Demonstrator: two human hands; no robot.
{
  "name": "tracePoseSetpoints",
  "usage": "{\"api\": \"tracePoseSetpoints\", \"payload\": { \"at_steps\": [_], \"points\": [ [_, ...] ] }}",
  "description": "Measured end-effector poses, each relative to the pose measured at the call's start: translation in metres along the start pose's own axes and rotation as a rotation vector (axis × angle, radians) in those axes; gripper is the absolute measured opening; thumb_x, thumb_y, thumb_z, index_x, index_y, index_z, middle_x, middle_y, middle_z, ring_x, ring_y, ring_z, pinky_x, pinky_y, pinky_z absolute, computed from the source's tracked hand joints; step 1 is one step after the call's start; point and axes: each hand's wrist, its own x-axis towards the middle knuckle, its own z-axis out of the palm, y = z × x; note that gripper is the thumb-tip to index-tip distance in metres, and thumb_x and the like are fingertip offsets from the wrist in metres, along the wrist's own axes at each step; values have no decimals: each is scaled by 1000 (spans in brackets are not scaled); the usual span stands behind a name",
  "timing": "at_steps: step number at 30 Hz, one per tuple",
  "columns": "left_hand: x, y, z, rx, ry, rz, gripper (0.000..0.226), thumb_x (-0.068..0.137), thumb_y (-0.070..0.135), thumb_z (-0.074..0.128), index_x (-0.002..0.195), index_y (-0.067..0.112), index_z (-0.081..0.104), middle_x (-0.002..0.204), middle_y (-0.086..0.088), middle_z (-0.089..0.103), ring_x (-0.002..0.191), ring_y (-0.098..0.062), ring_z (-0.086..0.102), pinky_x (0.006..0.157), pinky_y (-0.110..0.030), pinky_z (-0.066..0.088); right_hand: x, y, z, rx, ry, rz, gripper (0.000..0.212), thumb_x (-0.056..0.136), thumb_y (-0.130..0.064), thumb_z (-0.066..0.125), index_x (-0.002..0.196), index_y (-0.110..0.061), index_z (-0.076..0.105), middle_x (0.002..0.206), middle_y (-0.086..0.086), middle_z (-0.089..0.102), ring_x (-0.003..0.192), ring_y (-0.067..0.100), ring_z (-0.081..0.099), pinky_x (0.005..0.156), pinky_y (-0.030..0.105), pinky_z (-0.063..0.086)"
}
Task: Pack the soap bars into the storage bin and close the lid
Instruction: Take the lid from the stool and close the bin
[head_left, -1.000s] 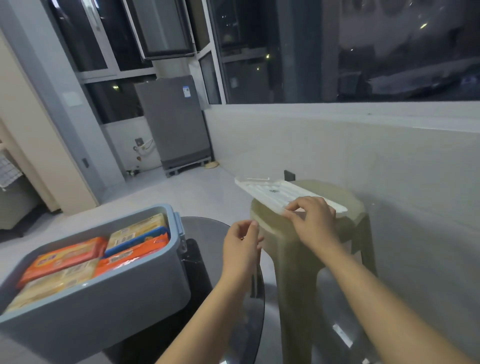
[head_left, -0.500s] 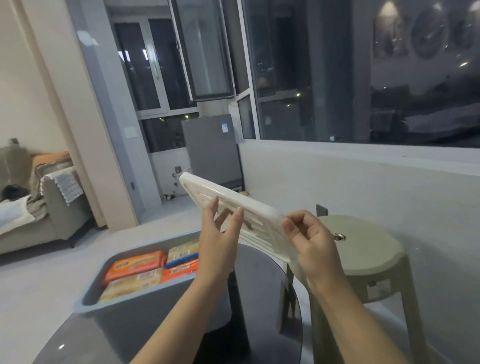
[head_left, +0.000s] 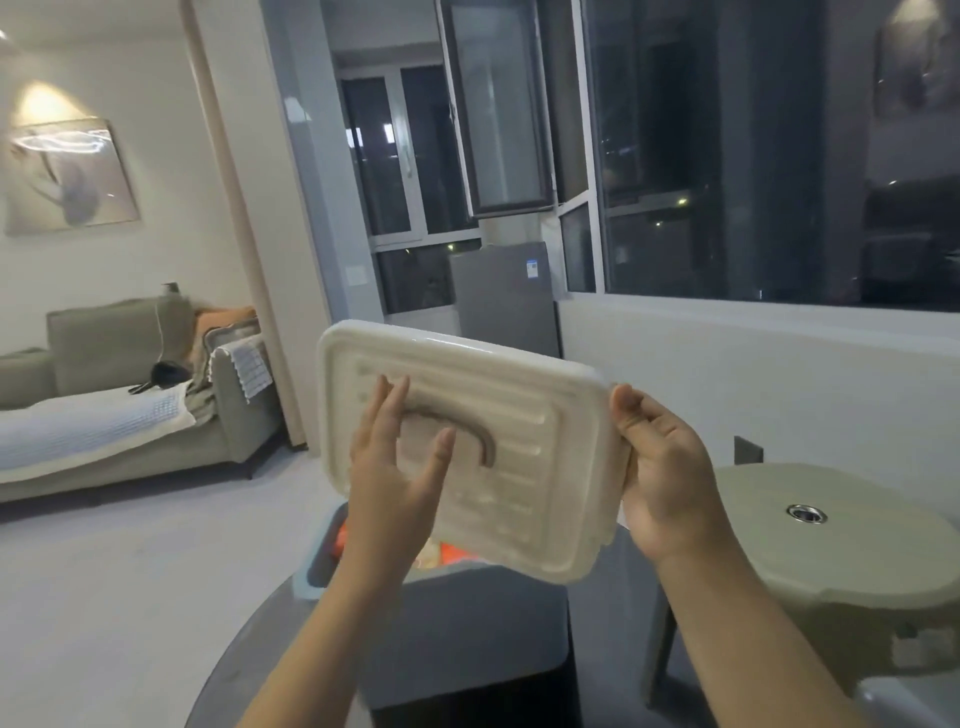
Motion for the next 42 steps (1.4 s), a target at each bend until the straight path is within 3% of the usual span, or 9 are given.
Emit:
{"api": "tracePoseSetpoints", "payload": {
  "at_steps": [5, 11, 14, 17, 21, 26, 29, 36, 42],
  "points": [
    [0, -38, -20, 214, 66, -83, 63, 86, 32, 64, 143, 27, 38, 158, 1, 21, 145, -15, 18, 118, -44, 14, 12, 11, 4, 137, 29, 171, 31, 68, -39, 62, 82, -12, 67, 67, 0, 71, 65, 13, 68, 61, 29, 56],
    [-8, -75, -29, 323, 104, -170, 86, 70, 59, 54, 146, 23, 32, 159, -9, 18, 147, -22, 9, 115, -46, 7, 32, 31, 0, 183, 88, 385, 24, 88, -29, 57, 79, -8, 66, 64, 2, 70, 64, 14, 68, 68, 31, 58],
    [-3, -91, -38, 394, 49, -317, 97, 68, 68, 54, 147, 21, 25, 154, -8, 31, 143, -29, 24, 112, -50, 15, 41, 39, -5, 211, 100, 466, 27, 91, -28, 53, 79, -7, 64, 58, 2, 70, 60, 14, 68, 73, 33, 56],
    [3, -110, -55, 253, 33, -428, 73, 80, 56, 62, 141, 22, 38, 136, -6, 53, 125, -29, 49, 99, -46, 35, 48, 47, -11, 200, 111, 503, 28, 93, -27, 50, 76, -7, 62, 52, 1, 68, 51, 11, 67, 59, 28, 58],
    [1, -122, -68, -69, 90, -473, 24, 86, 29, 65, 111, 30, 64, 108, -4, 70, 95, -23, 64, 84, -40, 50, 51, 67, -18, 126, 157, 486, 30, 92, -26, 52, 70, -6, 58, 43, -1, 59, 41, 8, 60, 44, 22, 53],
    [-7, -128, -65, -255, 187, -607, 21, 83, 23, 68, 104, 26, 69, 99, -7, 73, 84, -23, 67, 79, -37, 53, 45, 92, -22, -289, 134, 286, 19, 87, -25, 61, 97, -11, 70, 85, 4, 74, 81, 19, 69, 75, 35, 53],
    [-10, -130, -59, -294, 249, -667, 17, 82, 27, 68, 98, 27, 70, 96, -3, 74, 84, -23, 67, 79, -37, 54, 38, 99, -20, -473, 93, 221, 31, 87, -20, 61, 117, -19, 64, 109, 1, 71, 98, 21, 66, 90, 41, 52],
    [-15, -125, -51, -283, 337, -688, 1, 81, 30, 68, 80, 29, 68, 87, 8, 70, 79, -17, 65, 77, -35, 53, 30, 98, -21, -694, 64, 140, 50, 86, -17, 60, 134, -26, 49, 126, 0, 58, 104, 22, 60, 93, 45, 49],
    [-17, -129, -49, -263, 284, -731, 22, 85, 20, 60, 63, 23, 61, 79, -2, 62, 75, -23, 54, 73, -36, 46, 33, 102, -26, -824, -7, 108, 54, 88, -26, 58, 139, -23, 41, 137, -2, 50, 119, 19, 50, 100, 39, 43]
  ]
}}
